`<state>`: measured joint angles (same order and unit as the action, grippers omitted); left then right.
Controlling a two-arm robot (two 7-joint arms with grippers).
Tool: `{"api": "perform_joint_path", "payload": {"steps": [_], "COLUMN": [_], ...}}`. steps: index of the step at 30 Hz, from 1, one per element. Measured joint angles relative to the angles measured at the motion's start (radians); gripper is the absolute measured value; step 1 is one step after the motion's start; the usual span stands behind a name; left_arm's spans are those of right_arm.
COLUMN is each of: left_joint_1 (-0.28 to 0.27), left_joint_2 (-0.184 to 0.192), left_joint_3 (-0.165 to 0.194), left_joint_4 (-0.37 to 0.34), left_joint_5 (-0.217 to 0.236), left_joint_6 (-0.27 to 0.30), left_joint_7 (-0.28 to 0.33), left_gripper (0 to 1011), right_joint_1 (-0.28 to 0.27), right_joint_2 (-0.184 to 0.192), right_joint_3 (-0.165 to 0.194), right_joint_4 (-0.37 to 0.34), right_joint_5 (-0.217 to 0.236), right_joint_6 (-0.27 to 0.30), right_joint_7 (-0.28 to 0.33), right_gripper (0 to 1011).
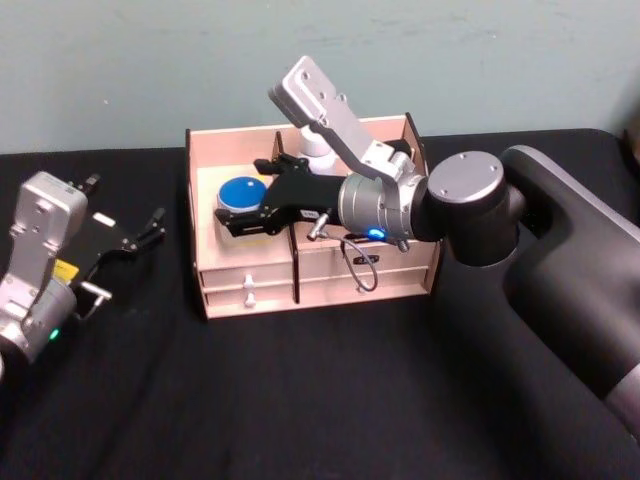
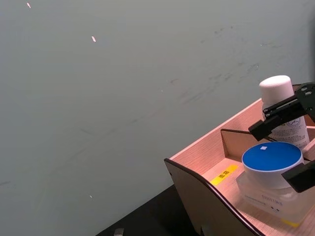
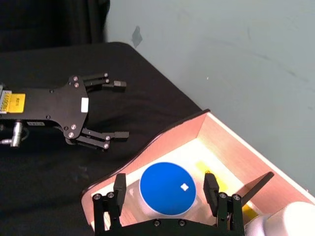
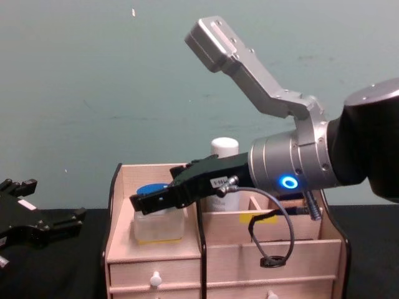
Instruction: Pick up the facial cleanser and watermelon frost from the table and place them into the tiered storage box.
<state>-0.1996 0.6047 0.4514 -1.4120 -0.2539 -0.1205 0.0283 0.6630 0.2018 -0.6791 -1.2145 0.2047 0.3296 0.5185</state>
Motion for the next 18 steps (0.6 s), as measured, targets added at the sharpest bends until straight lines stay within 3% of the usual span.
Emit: {"api": "perform_joint_path", "payload": {"steps": [10, 18], "left_joint_1": [0.0, 0.0], "left_joint_2": [0.0, 0.0], "left_joint_3": [0.0, 0.0], "left_joint_4": [0.0, 0.0], "left_joint_5": [0.0, 0.0], "left_joint_6": [0.0, 0.0], "left_joint_7": [0.0, 0.0], "left_gripper": [1010, 1010], "right_joint_1": [-0.04, -0.139], "right_joint_2": [0.026, 0.096], "right_joint_3": [0.04, 0.109], "right_joint_4": [-0.094, -0.283], "right_joint_5": [0.022, 0.077], "right_joint_6": [-0.025, -0.054], "right_joint_7": [0.0, -0.031], "right_gripper": [1003, 1003]}}
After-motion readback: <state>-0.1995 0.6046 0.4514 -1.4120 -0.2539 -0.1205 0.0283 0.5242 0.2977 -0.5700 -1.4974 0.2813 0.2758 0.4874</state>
